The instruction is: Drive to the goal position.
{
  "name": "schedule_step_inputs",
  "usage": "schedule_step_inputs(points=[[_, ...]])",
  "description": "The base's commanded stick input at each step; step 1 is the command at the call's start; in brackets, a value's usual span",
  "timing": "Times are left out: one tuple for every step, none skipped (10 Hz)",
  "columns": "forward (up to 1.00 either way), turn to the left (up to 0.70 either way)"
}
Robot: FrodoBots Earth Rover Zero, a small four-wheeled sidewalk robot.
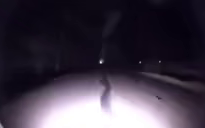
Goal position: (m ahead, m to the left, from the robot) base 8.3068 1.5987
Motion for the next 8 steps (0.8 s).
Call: schedule_step_inputs(points=[[1.0,0.0],[1.0,0.0],[1.0,0.0],[1.0,0.0],[1.0,0.0],[1.0,0.0],[1.0,0.0],[1.0,0.0]])
